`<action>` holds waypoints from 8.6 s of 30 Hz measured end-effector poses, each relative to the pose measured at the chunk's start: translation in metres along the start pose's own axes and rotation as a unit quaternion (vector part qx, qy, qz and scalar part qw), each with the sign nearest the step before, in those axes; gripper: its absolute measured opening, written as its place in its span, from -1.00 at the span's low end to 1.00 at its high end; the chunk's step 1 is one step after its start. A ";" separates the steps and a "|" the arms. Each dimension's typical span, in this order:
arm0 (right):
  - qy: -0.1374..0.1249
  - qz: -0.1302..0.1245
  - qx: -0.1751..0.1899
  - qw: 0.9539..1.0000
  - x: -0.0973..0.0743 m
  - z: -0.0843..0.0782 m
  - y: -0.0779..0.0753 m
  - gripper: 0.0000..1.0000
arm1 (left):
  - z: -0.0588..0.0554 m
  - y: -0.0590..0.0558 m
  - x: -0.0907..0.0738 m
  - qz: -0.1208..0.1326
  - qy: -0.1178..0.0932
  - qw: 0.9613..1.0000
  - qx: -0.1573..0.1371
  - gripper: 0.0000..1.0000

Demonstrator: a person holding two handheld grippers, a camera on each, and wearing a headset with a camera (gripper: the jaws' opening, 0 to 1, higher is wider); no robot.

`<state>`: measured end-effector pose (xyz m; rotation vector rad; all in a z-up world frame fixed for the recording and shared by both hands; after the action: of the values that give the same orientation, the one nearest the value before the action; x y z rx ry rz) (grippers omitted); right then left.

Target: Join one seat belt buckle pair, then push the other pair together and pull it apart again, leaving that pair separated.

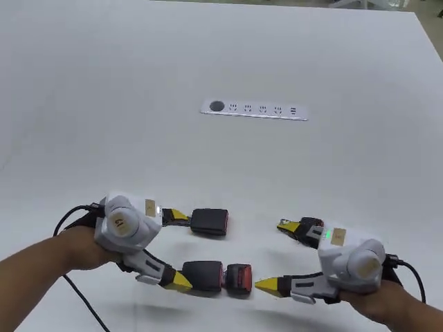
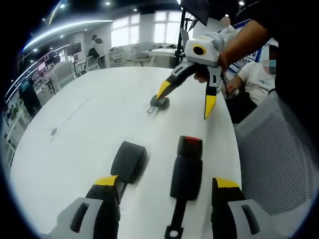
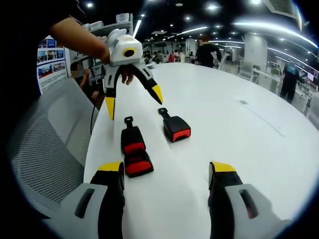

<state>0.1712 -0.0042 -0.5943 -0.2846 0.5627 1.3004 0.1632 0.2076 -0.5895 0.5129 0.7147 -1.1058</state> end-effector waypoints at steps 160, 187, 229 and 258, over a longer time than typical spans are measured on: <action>0.068 0.108 -0.050 0.991 0.090 -0.015 -0.065 -0.32 | -0.004 0.066 0.086 -0.079 0.015 0.992 0.100 -0.32; 0.071 0.103 -0.045 0.991 0.103 -0.003 -0.061 -0.34 | -0.005 0.067 0.087 -0.078 0.020 0.992 0.094 -0.33; 0.088 0.108 -0.069 0.988 0.105 -0.002 -0.064 -0.33 | -0.003 0.067 0.087 -0.074 0.033 0.992 0.101 -0.31; 0.080 0.100 -0.063 0.990 0.083 -0.015 -0.070 -0.32 | -0.002 0.066 0.086 -0.067 0.044 0.992 0.099 -0.31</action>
<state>0.2480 0.0385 -0.6598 -0.4491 0.6591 1.5194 0.2469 0.1806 -0.6532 0.6928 0.7275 -1.2951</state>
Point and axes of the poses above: the centre of the closed fingertips' face, and the gripper's own axes: x roughly forward along the fingers, y roughly to its left, z roughly out of its top, the point moved 5 cm from there along -x, roughly backward along the fingers, and after that the axes turned 7 degrees about z, right-handed, at the moved point
